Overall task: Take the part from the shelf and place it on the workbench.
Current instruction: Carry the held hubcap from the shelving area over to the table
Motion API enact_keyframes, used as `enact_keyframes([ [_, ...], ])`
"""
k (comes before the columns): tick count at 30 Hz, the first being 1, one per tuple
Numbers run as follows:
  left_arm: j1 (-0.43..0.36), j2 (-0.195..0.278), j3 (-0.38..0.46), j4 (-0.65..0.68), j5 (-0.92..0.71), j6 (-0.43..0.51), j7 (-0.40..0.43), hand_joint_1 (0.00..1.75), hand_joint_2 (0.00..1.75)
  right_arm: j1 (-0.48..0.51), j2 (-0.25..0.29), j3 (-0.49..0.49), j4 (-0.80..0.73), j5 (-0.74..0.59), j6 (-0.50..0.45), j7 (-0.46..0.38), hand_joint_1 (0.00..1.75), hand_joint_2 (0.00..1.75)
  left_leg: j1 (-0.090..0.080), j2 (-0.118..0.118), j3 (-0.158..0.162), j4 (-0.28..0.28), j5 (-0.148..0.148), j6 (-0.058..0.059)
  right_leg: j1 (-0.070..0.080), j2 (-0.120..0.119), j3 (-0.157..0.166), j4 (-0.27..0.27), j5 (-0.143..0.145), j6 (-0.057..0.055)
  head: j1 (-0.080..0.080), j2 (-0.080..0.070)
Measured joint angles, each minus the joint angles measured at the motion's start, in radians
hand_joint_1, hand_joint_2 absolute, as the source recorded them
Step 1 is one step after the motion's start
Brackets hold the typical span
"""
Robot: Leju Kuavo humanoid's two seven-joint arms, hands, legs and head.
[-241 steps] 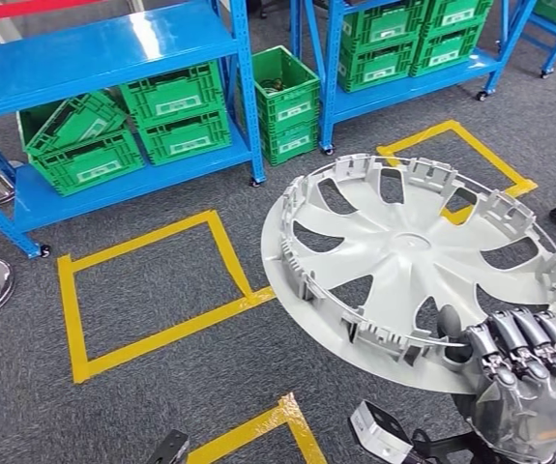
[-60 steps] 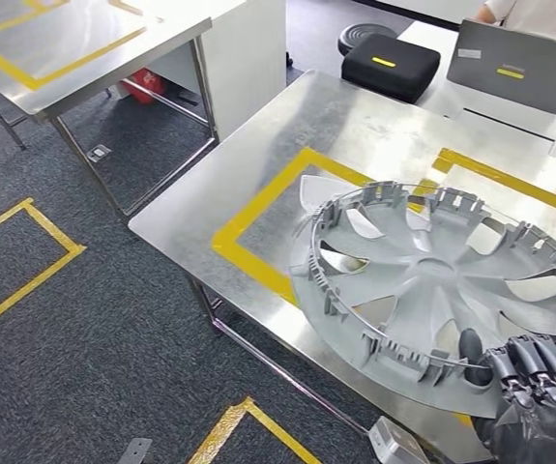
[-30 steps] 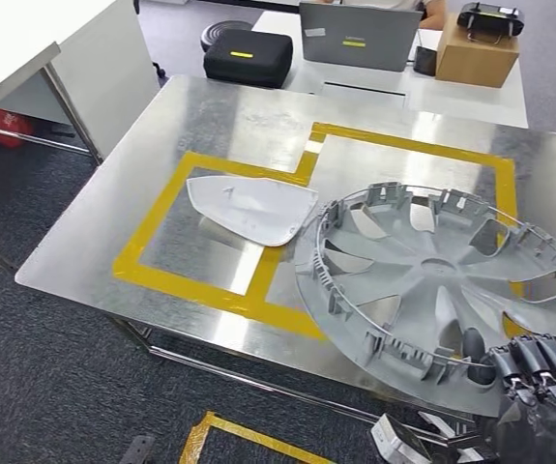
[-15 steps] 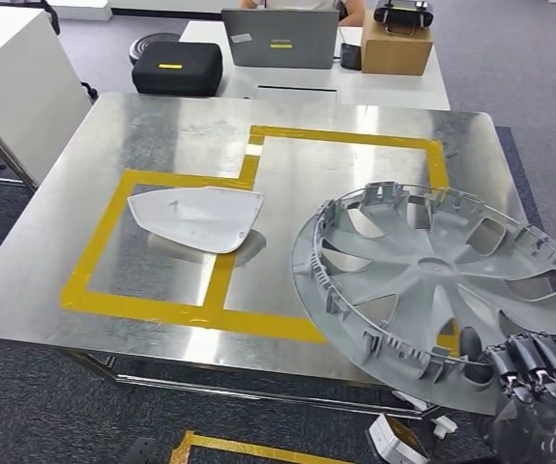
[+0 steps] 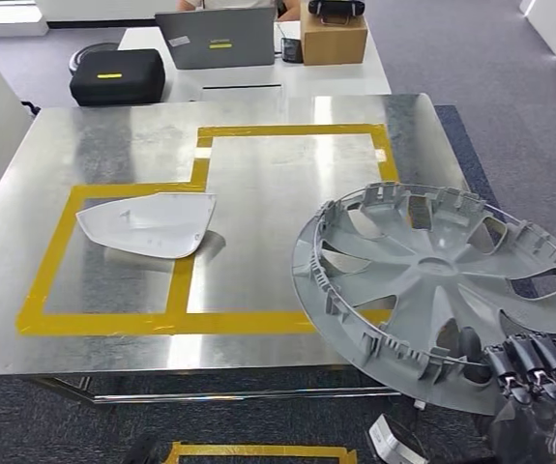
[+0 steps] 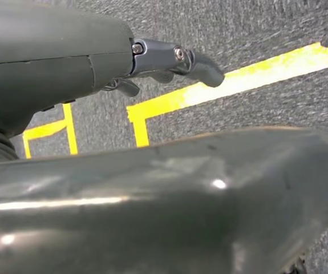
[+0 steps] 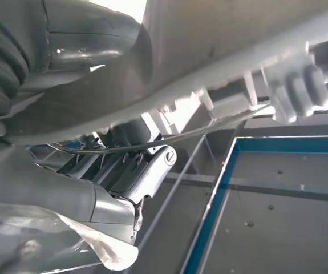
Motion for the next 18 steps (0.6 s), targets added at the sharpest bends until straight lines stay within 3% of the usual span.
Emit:
enact_keyframes([
  [2, -0.001, 0.001, 0.000, 0.000, 0.000, 0.000, 0.001, 0.00, 0.00, 0.000, 0.000, -0.002, 0.000, 0.000, 0.000, -0.012, 1.75, 1.75, 0.000, 0.000, 0.002, -0.002, 0.003, 0.017, 0.002, 0.001, 0.000, 0.000, 0.000, -0.002, -0.001, 0.000],
  [5, 0.000, 0.001, 0.000, 0.000, 0.000, 0.000, 0.001, 0.00, 0.00, 0.000, 0.000, -0.004, 0.000, 0.000, 0.000, -0.023, 1.75, 1.75, 0.001, 0.000, 0.005, -0.007, 0.007, 0.021, 0.005, 0.001, 0.000, 0.000, -0.003, -0.008, -0.001, 0.000],
  [9, 0.000, 0.000, 0.000, 0.000, 0.000, 0.001, 0.001, 0.00, 0.00, 0.000, 0.000, -0.007, 0.001, 0.000, 0.000, -0.025, 1.75, 1.75, 0.004, 0.000, 0.005, -0.010, 0.011, 0.011, 0.010, 0.000, 0.000, 0.002, -0.004, -0.014, -0.001, 0.000],
  [13, 0.000, 0.000, 0.000, 0.000, 0.000, 0.001, 0.001, 0.00, 0.00, 0.000, 0.000, -0.008, 0.002, 0.000, 0.000, -0.025, 1.75, 1.75, 0.008, 0.000, 0.006, -0.013, 0.011, -0.022, 0.012, 0.000, -0.002, 0.004, -0.005, -0.017, -0.001, 0.000],
  [18, 0.001, 0.000, 0.000, 0.000, 0.000, 0.001, 0.002, 0.00, 0.00, 0.000, 0.000, -0.008, 0.003, 0.000, 0.000, -0.025, 1.75, 1.75, 0.006, 0.000, 0.005, -0.012, 0.010, -0.027, 0.010, 0.000, -0.001, 0.004, -0.004, -0.018, 0.000, 0.000],
])
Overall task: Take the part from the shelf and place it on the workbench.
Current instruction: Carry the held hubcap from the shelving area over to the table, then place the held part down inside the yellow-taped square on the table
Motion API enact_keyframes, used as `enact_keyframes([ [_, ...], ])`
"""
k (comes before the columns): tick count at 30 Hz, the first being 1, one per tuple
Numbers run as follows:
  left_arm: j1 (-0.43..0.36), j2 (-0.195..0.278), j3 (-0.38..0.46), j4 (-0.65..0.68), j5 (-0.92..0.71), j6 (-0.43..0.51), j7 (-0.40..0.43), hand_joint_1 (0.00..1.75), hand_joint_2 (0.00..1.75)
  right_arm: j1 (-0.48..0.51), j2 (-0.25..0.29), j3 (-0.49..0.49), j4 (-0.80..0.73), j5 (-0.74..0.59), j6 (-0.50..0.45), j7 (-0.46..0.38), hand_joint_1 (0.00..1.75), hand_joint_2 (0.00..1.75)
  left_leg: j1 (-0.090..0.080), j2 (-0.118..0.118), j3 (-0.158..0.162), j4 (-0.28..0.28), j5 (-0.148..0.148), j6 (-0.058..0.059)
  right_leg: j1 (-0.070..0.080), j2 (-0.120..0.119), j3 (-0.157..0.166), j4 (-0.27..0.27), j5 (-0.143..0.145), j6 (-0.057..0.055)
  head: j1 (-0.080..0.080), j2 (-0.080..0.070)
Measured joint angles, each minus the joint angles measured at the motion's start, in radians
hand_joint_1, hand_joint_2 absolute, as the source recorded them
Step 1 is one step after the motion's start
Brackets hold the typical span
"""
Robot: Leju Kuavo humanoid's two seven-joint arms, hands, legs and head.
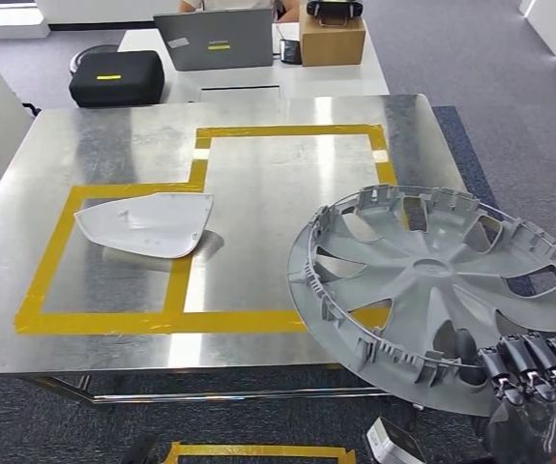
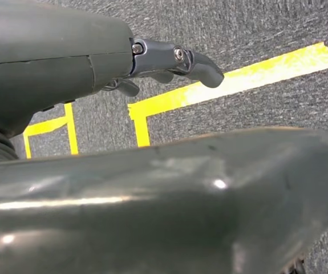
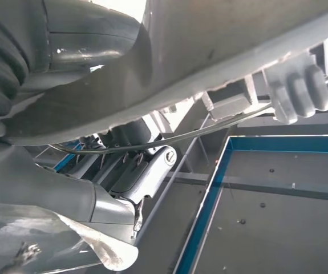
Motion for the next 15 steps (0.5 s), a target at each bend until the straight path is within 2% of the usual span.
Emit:
enact_keyframes([
  [7, 0.000, 0.000, 0.000, 0.000, 0.002, 0.000, 0.001, 0.00, 0.00, -0.001, 0.000, 0.000, 0.008, 0.000, 0.000, 0.017, 1.75, 1.75, -0.003, 0.000, -0.001, 0.004, -0.001, 0.001, -0.002, 0.000, 0.001, 0.000, 0.001, 0.001, 0.000, 0.000],
  [11, 0.000, 0.000, 0.000, 0.000, -0.006, -0.001, 0.001, 0.00, 0.00, -0.011, -0.008, 0.000, 0.036, 0.000, 0.000, 0.091, 1.75, 1.75, -0.003, 0.000, -0.001, 0.004, -0.001, 0.001, -0.003, 0.000, 0.000, 0.000, 0.002, 0.002, 0.000, 0.000],
  [15, -0.002, 0.001, 0.000, 0.000, -0.017, -0.004, 0.002, 0.00, 0.00, -0.042, -0.043, -0.015, 0.099, 0.000, 0.000, 0.174, 1.75, 1.75, -0.003, 0.000, -0.001, 0.005, -0.001, 0.001, -0.003, 0.000, 0.000, 0.000, 0.002, 0.002, 0.000, 0.000],
])
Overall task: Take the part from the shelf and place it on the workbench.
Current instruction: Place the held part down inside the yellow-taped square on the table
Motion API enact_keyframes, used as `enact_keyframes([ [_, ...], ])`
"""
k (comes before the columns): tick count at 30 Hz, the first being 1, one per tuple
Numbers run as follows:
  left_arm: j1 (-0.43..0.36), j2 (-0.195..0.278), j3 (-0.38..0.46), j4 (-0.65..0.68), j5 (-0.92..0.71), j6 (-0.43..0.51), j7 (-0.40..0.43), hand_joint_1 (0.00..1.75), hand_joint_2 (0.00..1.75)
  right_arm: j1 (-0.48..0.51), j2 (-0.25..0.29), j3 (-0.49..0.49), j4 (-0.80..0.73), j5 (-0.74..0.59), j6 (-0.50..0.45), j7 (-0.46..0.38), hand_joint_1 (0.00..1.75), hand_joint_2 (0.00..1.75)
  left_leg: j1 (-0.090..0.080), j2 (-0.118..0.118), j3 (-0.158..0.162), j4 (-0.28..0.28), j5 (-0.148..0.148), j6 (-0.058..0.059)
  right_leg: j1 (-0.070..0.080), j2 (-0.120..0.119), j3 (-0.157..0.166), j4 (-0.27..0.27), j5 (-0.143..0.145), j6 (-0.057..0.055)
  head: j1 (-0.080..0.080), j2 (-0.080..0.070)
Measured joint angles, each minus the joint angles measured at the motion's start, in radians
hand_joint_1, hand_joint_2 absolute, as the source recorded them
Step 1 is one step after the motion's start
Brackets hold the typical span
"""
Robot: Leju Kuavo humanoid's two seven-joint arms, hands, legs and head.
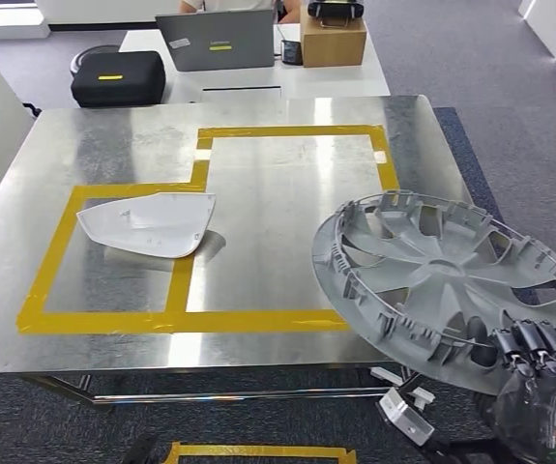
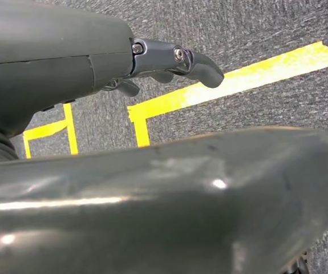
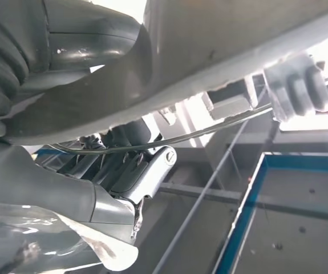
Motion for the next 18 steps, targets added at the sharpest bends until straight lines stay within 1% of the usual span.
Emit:
enact_keyframes([
  [3, 0.000, 0.000, 0.000, 0.000, -0.002, -0.001, 0.000, 0.00, 0.00, -0.013, -0.020, -0.015, 0.037, 0.000, 0.000, 0.015, 1.75, 1.75, 0.000, 0.000, 0.000, 0.000, 0.000, 0.000, 0.000, 0.000, 0.000, 0.000, 0.000, 0.000, 0.000, 0.000],
  [12, -0.001, 0.000, 0.000, 0.000, -0.005, -0.003, 0.000, 0.00, 0.00, -0.038, -0.055, -0.051, 0.097, 0.000, 0.000, 0.022, 1.75, 1.75, 0.000, 0.000, -0.001, 0.000, 0.000, 0.000, 0.000, 0.000, 0.000, 0.000, 0.000, 0.000, 0.000, 0.000],
  [18, -0.001, 0.001, 0.000, 0.000, -0.011, -0.008, 0.005, 0.00, 0.00, -0.072, -0.094, -0.092, 0.158, 0.000, 0.000, 0.061, 1.75, 1.75, 0.000, 0.000, -0.001, 0.001, 0.000, 0.000, 0.000, 0.000, 0.000, 0.000, 0.001, 0.001, 0.000, 0.000],
])
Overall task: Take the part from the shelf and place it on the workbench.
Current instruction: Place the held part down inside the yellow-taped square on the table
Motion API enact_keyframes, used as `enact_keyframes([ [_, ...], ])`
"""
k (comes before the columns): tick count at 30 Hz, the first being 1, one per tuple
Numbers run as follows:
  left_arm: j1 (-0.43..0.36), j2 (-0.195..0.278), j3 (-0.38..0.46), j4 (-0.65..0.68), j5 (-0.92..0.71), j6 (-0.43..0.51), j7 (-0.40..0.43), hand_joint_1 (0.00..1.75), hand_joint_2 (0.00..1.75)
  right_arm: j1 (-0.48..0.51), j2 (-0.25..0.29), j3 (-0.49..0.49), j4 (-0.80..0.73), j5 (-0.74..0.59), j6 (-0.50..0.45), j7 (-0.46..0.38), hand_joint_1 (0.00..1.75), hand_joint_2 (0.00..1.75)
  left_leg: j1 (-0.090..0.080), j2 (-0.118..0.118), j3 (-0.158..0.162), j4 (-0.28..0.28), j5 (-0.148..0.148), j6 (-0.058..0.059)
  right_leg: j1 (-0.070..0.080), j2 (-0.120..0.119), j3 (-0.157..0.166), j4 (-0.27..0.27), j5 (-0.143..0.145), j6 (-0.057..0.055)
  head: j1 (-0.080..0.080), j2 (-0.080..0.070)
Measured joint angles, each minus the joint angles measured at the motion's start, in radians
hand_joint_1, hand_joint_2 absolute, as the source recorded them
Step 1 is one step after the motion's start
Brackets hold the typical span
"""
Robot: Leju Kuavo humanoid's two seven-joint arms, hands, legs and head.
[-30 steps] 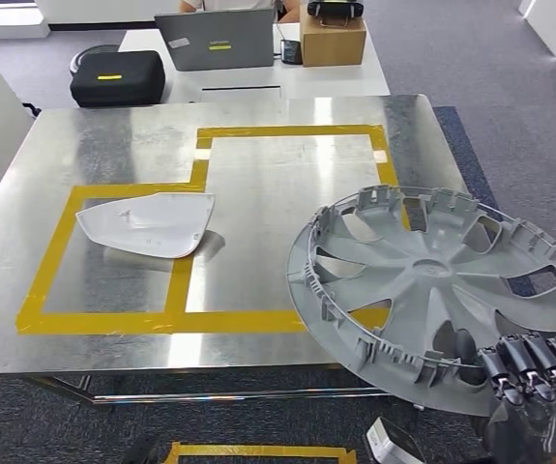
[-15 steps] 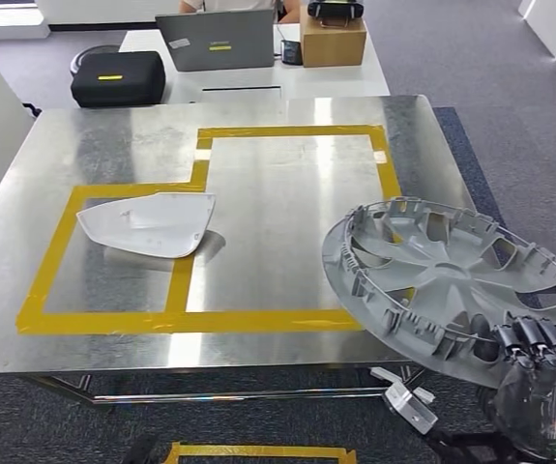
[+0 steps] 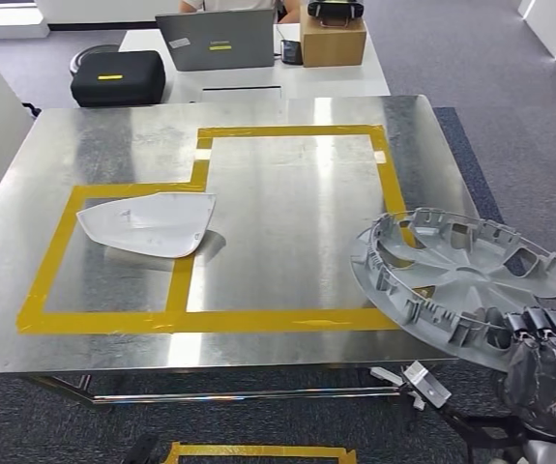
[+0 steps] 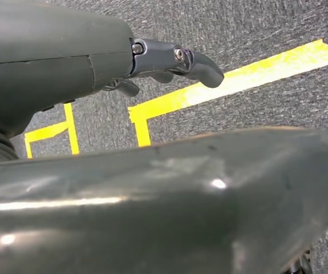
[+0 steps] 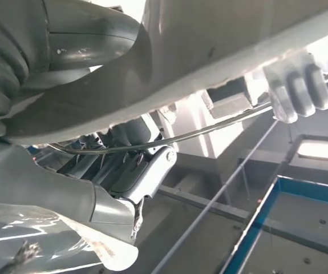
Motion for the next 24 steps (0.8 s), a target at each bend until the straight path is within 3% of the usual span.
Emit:
enact_keyframes([
  [6, -0.001, 0.000, 0.000, 0.000, -0.011, -0.006, 0.007, 0.00, 0.00, -0.047, -0.053, -0.029, 0.059, 0.000, 0.000, -0.009, 1.75, 1.75, 0.000, 0.000, 0.000, 0.001, 0.000, 0.001, 0.000, 0.000, 0.000, 0.000, 0.000, 0.000, 0.000, 0.000],
  [12, -0.008, 0.000, -0.002, 0.000, -0.030, -0.009, 0.016, 0.00, 0.00, -0.137, -0.114, -0.023, 0.169, 0.000, 0.000, 0.042, 1.75, 1.75, 0.000, 0.000, 0.000, 0.001, 0.000, 0.001, 0.000, 0.000, 0.000, 0.000, 0.001, 0.000, 0.000, 0.000],
  [18, -0.018, 0.000, -0.013, 0.000, -0.043, -0.010, 0.027, 0.00, 0.00, -0.237, -0.184, 0.032, 0.285, 0.000, 0.000, 0.101, 1.75, 1.75, 0.000, 0.000, 0.000, 0.001, 0.000, 0.001, 0.000, 0.000, 0.000, 0.000, 0.001, 0.000, 0.000, 0.000],
  [24, -0.025, 0.000, -0.022, 0.000, -0.056, -0.014, 0.032, 0.00, 0.00, -0.342, -0.261, 0.142, 0.386, 0.000, 0.000, 0.213, 1.75, 1.75, 0.000, 0.000, -0.001, 0.002, 0.000, 0.001, 0.000, 0.000, -0.001, 0.000, 0.002, 0.000, 0.000, 0.000],
])
